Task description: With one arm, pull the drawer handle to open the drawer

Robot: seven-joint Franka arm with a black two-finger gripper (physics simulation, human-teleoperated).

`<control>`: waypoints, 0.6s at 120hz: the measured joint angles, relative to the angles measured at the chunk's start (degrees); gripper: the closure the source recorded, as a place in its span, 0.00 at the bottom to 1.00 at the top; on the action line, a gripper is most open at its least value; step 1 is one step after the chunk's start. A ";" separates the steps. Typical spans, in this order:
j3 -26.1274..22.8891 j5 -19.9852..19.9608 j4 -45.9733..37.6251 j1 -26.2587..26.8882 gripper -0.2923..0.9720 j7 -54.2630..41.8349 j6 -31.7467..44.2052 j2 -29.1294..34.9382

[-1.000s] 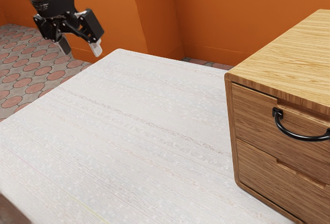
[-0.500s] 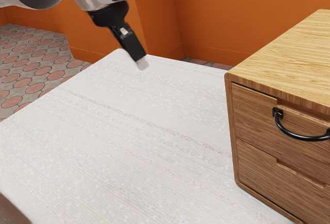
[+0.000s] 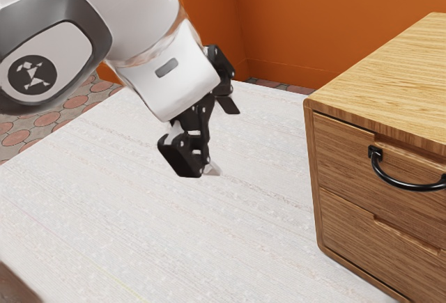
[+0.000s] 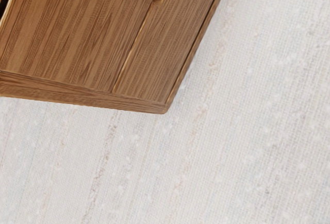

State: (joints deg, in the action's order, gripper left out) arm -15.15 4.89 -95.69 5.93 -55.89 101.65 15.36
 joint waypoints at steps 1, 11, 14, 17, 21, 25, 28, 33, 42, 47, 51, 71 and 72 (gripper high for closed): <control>-0.01 -0.03 0.00 0.14 0.23 -0.34 0.28 -0.25; 0.02 -1.09 0.36 1.14 0.23 -3.47 2.79 -1.88; 0.00 -1.41 1.14 1.33 0.23 -4.35 3.55 -2.68; -0.02 -1.74 1.97 1.77 0.23 -5.19 4.24 -3.65; -0.03 -2.23 2.64 2.40 0.23 -6.24 5.14 -4.66; -0.04 -3.03 3.06 2.99 0.23 -7.22 6.29 -5.63; -0.05 -3.52 3.65 3.62 0.23 -7.92 7.08 -6.72; -0.07 -4.06 5.19 4.72 0.23 -8.99 8.21 -9.11; -0.19 -3.89 8.45 6.75 0.23 -10.53 9.56 -13.15; -0.26 -3.60 9.95 7.85 0.23 -11.25 10.03 -15.06; -0.29 -3.43 10.72 8.68 0.23 -11.79 10.36 -16.39; -0.23 -2.92 11.11 10.52 0.30 -13.79 11.39 -16.48; -0.25 -2.90 11.02 10.47 0.31 -13.87 11.40 -16.15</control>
State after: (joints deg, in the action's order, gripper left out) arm -15.40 1.99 -84.67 16.40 -69.76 113.06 -0.78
